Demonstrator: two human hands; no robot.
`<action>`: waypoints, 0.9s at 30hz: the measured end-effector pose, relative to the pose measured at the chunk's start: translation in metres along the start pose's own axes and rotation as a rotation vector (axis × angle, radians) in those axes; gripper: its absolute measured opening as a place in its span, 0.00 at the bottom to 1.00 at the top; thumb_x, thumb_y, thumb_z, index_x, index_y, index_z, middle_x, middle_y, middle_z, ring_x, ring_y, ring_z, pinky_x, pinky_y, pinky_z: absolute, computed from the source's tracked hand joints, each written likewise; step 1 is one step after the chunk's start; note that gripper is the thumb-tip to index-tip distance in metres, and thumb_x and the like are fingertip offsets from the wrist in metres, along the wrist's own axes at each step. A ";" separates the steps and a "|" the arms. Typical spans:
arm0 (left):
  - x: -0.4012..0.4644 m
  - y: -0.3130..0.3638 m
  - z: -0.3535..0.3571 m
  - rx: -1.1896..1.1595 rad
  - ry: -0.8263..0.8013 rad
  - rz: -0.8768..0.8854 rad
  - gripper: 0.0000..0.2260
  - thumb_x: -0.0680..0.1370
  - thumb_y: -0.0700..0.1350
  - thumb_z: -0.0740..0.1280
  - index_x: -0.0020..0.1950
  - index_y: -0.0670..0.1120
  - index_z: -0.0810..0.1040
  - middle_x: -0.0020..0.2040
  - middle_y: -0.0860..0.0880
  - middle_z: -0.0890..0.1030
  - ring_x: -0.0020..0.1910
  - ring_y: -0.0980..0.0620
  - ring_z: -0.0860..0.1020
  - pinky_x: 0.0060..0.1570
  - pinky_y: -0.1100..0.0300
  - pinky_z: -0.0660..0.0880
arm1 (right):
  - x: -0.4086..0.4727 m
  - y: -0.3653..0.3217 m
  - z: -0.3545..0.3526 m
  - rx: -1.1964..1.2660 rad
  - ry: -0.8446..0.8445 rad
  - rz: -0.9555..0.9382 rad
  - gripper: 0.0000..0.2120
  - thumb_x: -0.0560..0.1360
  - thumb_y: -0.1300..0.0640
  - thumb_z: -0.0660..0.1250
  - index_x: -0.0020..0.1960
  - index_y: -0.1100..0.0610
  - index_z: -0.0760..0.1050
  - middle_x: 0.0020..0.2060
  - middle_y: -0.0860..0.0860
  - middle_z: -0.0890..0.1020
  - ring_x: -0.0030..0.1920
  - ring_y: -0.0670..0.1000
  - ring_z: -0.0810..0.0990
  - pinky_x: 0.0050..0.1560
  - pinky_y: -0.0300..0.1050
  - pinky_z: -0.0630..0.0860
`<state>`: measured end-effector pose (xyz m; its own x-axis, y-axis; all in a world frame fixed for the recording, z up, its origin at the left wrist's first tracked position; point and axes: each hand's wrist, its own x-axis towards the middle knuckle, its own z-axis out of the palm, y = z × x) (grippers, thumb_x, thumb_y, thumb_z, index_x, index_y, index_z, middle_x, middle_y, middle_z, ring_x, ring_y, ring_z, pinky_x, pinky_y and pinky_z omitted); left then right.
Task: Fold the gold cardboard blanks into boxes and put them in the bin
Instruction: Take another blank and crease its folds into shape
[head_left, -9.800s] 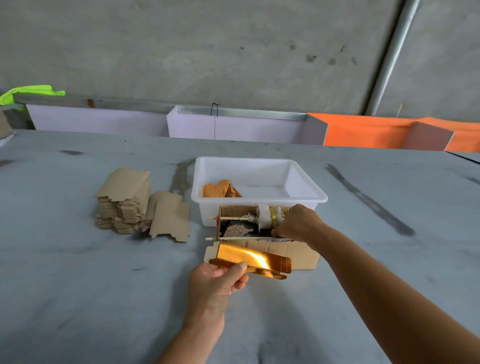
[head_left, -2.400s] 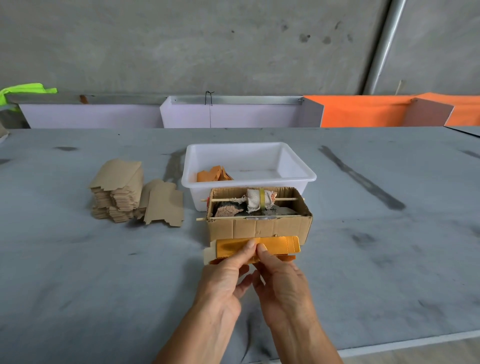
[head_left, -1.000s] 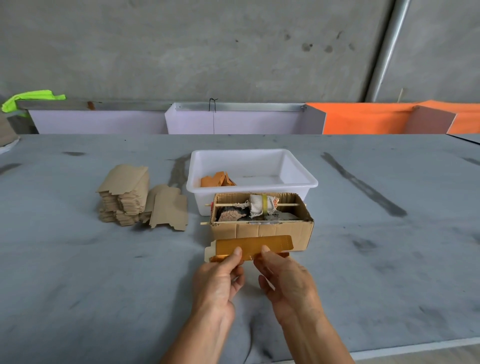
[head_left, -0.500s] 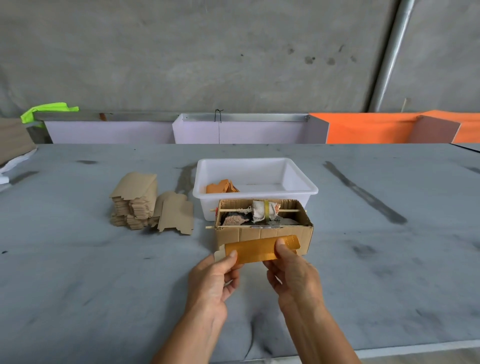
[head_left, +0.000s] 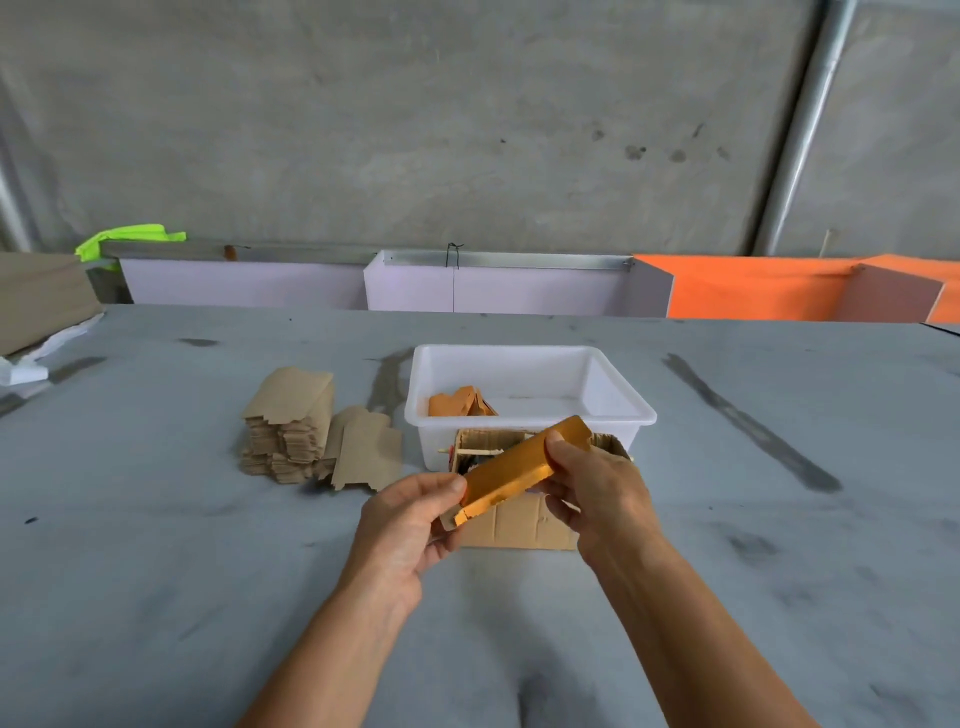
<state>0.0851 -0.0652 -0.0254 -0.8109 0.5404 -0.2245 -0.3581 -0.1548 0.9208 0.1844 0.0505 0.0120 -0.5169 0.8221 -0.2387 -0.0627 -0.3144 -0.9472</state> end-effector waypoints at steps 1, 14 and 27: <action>0.004 0.004 0.001 0.003 0.010 0.015 0.07 0.72 0.36 0.71 0.34 0.44 0.82 0.34 0.44 0.82 0.33 0.49 0.77 0.32 0.58 0.74 | 0.004 -0.004 0.004 -0.009 -0.024 -0.007 0.08 0.76 0.56 0.68 0.39 0.57 0.75 0.25 0.49 0.82 0.27 0.45 0.81 0.37 0.41 0.75; 0.089 0.046 0.025 -0.097 0.166 0.128 0.04 0.73 0.32 0.70 0.41 0.40 0.78 0.39 0.41 0.81 0.33 0.49 0.79 0.28 0.64 0.78 | 0.080 -0.027 0.080 -0.334 -0.102 -0.116 0.07 0.74 0.65 0.68 0.37 0.60 0.78 0.32 0.54 0.83 0.29 0.48 0.80 0.27 0.37 0.72; 0.152 0.057 0.034 0.292 0.265 0.238 0.13 0.72 0.30 0.68 0.53 0.41 0.80 0.46 0.46 0.81 0.42 0.51 0.81 0.38 0.63 0.79 | 0.181 -0.026 0.112 -0.527 -0.026 -0.073 0.06 0.69 0.70 0.69 0.42 0.62 0.76 0.40 0.58 0.79 0.38 0.53 0.77 0.44 0.46 0.80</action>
<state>-0.0427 0.0366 0.0036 -0.9588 0.2821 -0.0344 -0.0326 0.0113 0.9994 -0.0029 0.1542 0.0172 -0.5487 0.8186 -0.1695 0.3346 0.0292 -0.9419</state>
